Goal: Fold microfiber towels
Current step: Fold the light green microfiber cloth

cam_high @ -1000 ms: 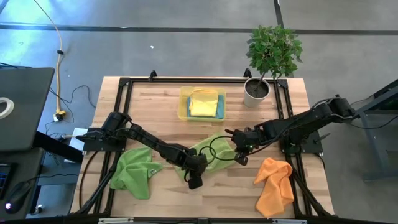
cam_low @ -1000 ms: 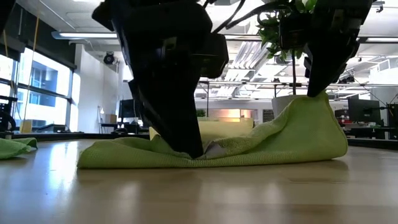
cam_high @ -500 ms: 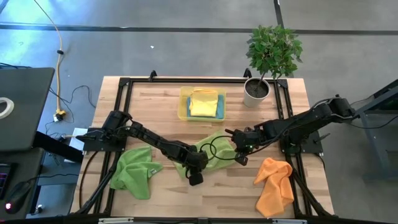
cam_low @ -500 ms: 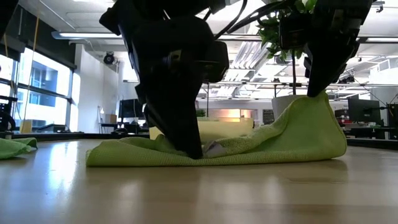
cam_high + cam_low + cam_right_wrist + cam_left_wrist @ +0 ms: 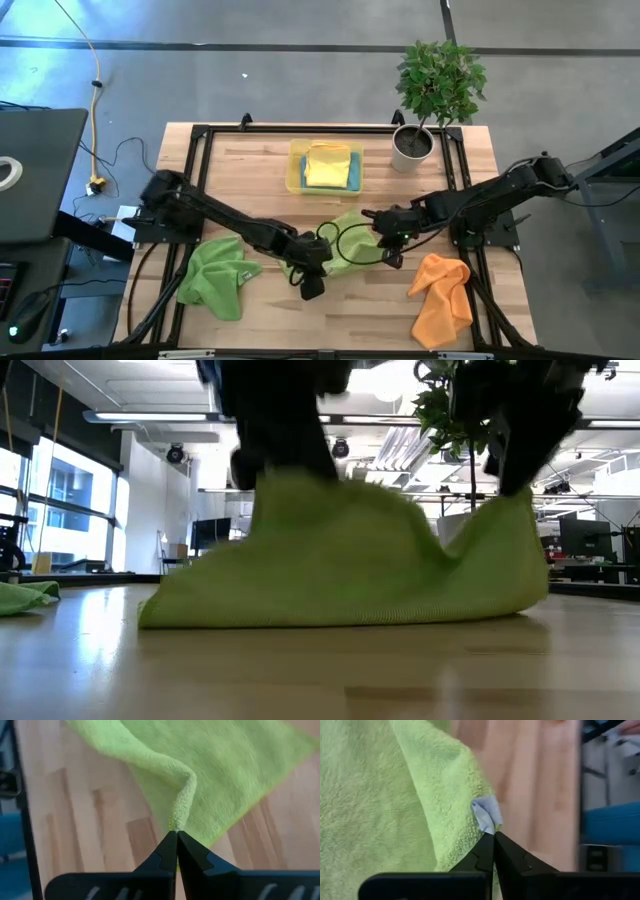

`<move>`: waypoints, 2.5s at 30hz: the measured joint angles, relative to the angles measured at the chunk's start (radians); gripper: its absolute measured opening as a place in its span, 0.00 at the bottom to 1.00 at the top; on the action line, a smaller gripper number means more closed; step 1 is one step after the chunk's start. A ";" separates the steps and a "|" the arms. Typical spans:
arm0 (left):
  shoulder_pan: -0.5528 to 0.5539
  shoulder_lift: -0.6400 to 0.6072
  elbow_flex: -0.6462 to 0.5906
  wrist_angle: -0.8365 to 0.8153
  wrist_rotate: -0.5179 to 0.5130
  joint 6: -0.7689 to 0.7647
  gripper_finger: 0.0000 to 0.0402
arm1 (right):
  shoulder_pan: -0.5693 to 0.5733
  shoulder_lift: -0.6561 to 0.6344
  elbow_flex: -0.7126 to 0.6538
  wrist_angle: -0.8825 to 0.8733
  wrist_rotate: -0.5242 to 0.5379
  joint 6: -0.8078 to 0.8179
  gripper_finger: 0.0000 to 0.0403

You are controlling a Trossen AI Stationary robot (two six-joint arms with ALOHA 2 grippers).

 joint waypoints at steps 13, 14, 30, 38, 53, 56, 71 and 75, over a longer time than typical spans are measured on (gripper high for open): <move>0.010 -0.263 0.000 -0.366 -0.332 -0.050 0.00 | -0.022 -0.005 0.184 -0.209 0.315 -0.302 0.00; 0.021 -0.272 0.001 -0.392 -0.365 -0.050 0.00 | -0.036 -0.004 0.195 -0.216 0.350 -0.330 0.00; 0.062 -0.389 0.098 -0.480 -0.504 0.018 0.00 | -0.105 0.000 0.438 -0.459 0.501 -0.393 0.00; -0.103 -0.187 0.095 -0.312 -0.299 -0.087 0.00 | 0.057 0.006 0.197 -0.309 0.210 -0.111 0.00; -0.164 0.023 0.094 -0.252 -0.212 -0.280 0.00 | 0.136 0.014 -0.137 0.235 0.066 0.032 0.00; -0.159 0.023 0.094 -0.329 -0.241 -0.323 0.00 | 0.102 0.017 -0.138 0.245 0.104 -0.044 0.00; -0.073 0.027 0.080 -0.548 -0.349 -0.442 0.00 | -0.066 0.165 -0.139 0.312 0.215 -0.243 0.00; -0.050 0.027 0.055 -0.546 -0.356 -0.432 0.00 | -0.093 0.174 -0.138 0.320 0.266 -0.253 0.00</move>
